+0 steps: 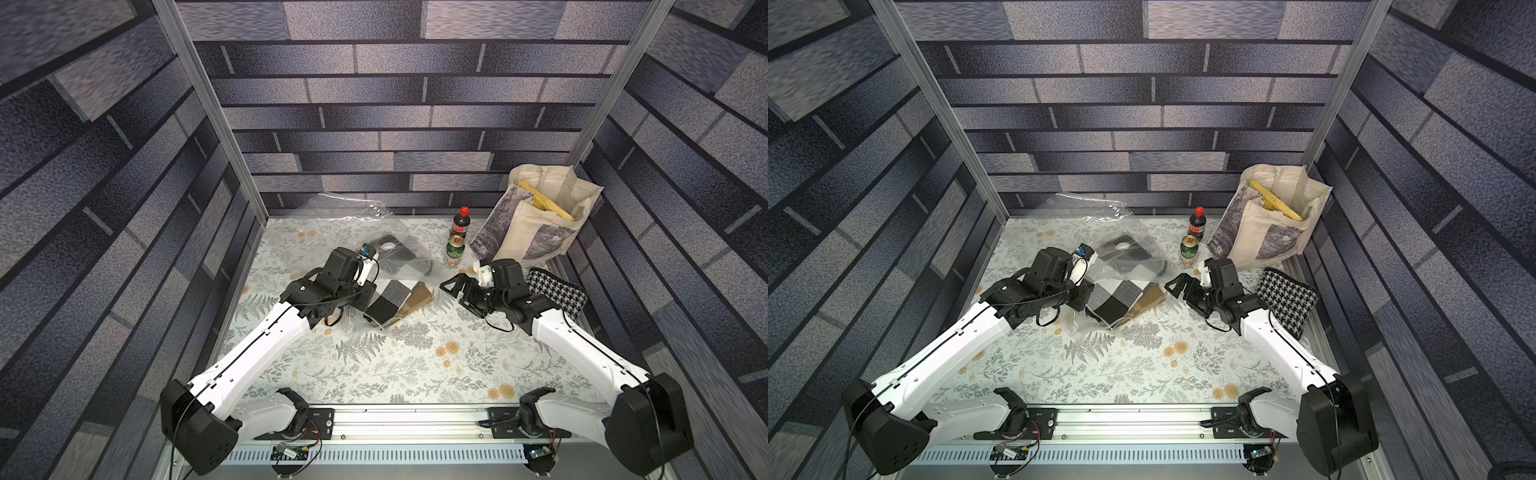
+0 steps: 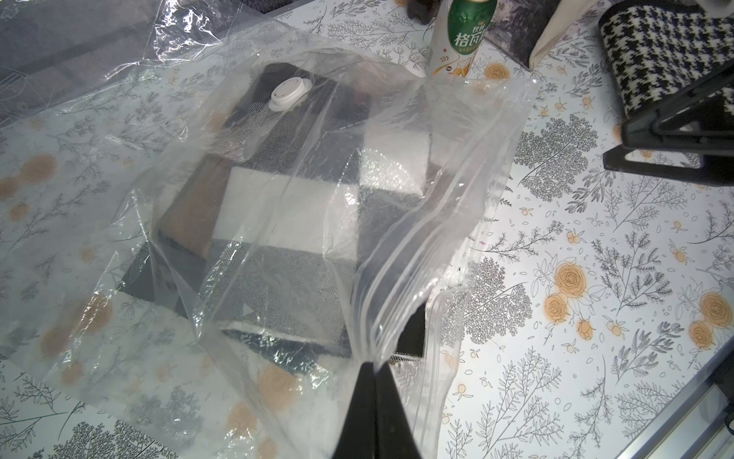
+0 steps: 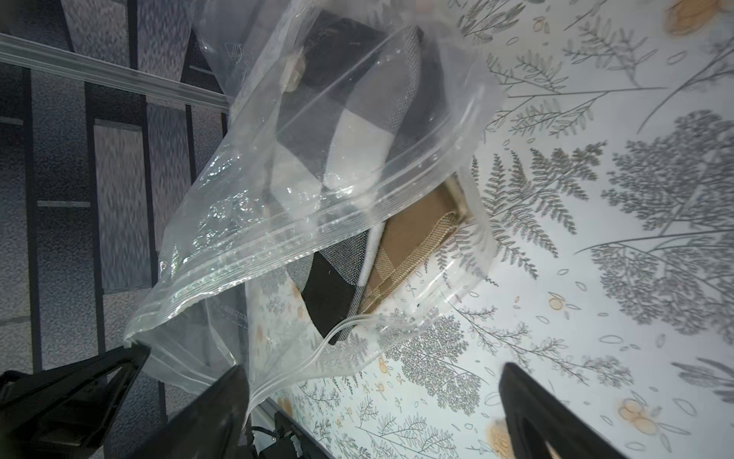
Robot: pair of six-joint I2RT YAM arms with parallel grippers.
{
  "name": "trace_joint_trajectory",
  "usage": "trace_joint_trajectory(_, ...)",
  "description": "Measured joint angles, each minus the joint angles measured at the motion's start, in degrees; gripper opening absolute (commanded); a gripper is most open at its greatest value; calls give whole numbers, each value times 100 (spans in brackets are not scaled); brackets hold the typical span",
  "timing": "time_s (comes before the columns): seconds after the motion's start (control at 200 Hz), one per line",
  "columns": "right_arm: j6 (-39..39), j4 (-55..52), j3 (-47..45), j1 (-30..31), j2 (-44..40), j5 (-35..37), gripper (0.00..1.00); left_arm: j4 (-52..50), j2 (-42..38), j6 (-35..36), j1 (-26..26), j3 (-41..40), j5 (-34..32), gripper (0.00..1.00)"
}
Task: Take the scarf out of the vacuum bag
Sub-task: Take out the scarf from the vacuum bag.
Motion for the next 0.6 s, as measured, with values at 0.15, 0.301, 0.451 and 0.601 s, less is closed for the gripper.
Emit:
trace_joint_trajectory(0.15, 319, 1300, -87, 715, 564, 94, 100, 2, 7, 0, -52, -28, -2, 0)
trace_joint_trajectory(0.301, 608, 2706, -372, 1161, 1047, 348, 100, 2, 44, 0, -164, -33, -31, 0)
trace_joint_trajectory(0.451, 730, 3335, -424, 1303, 1353, 566, 100, -116, 339, -28, -247, 212, -55, 0)
trace_joint_trajectory(0.601, 726, 3620, -448, 1320, 1491, 855, 100, -203, 608, -50, -365, 686, -157, 0)
